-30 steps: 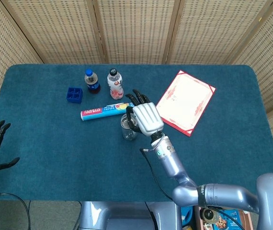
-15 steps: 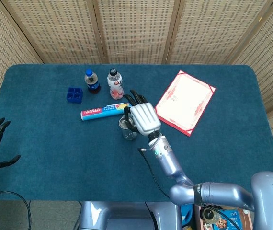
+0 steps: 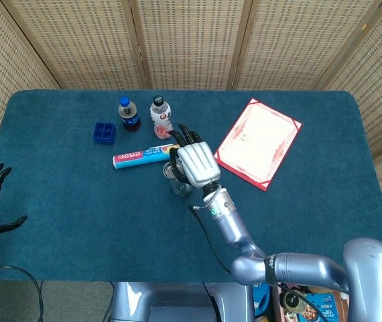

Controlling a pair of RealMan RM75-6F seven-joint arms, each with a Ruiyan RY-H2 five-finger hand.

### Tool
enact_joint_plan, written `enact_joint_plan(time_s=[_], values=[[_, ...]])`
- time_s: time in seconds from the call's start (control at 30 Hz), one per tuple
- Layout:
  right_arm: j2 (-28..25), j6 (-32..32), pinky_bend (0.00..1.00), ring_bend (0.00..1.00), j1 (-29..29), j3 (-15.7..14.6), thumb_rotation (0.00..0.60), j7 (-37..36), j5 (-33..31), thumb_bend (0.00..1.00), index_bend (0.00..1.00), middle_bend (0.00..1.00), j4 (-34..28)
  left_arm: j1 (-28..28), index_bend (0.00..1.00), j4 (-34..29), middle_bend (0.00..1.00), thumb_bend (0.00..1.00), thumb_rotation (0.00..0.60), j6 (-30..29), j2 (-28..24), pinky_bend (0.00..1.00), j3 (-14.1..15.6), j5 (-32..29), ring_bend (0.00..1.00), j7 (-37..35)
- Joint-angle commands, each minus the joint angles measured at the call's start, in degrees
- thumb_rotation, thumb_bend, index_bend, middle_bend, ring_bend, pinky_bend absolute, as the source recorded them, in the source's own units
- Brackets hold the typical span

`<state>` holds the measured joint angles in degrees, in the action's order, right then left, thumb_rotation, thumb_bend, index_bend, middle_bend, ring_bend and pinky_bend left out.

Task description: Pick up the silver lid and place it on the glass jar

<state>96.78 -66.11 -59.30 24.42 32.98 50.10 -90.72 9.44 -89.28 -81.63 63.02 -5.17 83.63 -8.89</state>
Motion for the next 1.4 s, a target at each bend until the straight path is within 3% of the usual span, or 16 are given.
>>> enact_joint_plan(time_s=[0.03, 0.3, 0.5, 0.77, 1.4], values=[[0.44, 0.05, 0.22, 0.03, -0.4, 0.02, 0.6, -0.17, 0.11, 0.52, 0.65, 0.24, 0.68, 0.03, 0.0, 0.11, 0.0, 0.18, 0.6, 0.14, -0.01, 0.0, 0.01, -0.12, 0.0, -0.17], [0.55, -0.14, 0.22, 0.03, -0.53, -0.15, 0.6, -0.12, -0.23, 0.52, 0.65, 0.24, 0.95, 0.11, 0.0, 0.15, 0.0, 0.18, 0.6, 0.41, -0.03, 0.0, 0.09, -0.26, 0.0, -0.26], [-0.6, 1.02, 0.22, 0.03, -0.32, -0.74, 0.6, 0.08, -0.93, 0.51, 0.6, 0.16, -0.07, 0.1, 0.0, -0.15, 0.0, 0.18, 0.6, 0.4, -0.13, 0.0, 0.14, -0.27, 0.0, -0.21], [-1.5, 0.76, 0.22, 0.01, -0.12, -1.23, 0.6, 0.28, -0.57, 0.39, 0.56, 0.13, -1.11, 0.02, 0.0, -0.17, 0.0, 0.18, 0.6, 0.19, -0.14, 0.0, 0.21, -0.14, 0.0, -0.2], [-3.79, -1.55, 0.22, 0.0, 0.64, -1.22, 0.6, 1.13, 0.59, 0.38, 0.51, 0.09, -3.36, -0.01, 0.0, -0.17, 0.0, 0.18, 0.6, 0.04, -0.01, 0.0, 0.31, -0.06, 0.0, 0.02]])
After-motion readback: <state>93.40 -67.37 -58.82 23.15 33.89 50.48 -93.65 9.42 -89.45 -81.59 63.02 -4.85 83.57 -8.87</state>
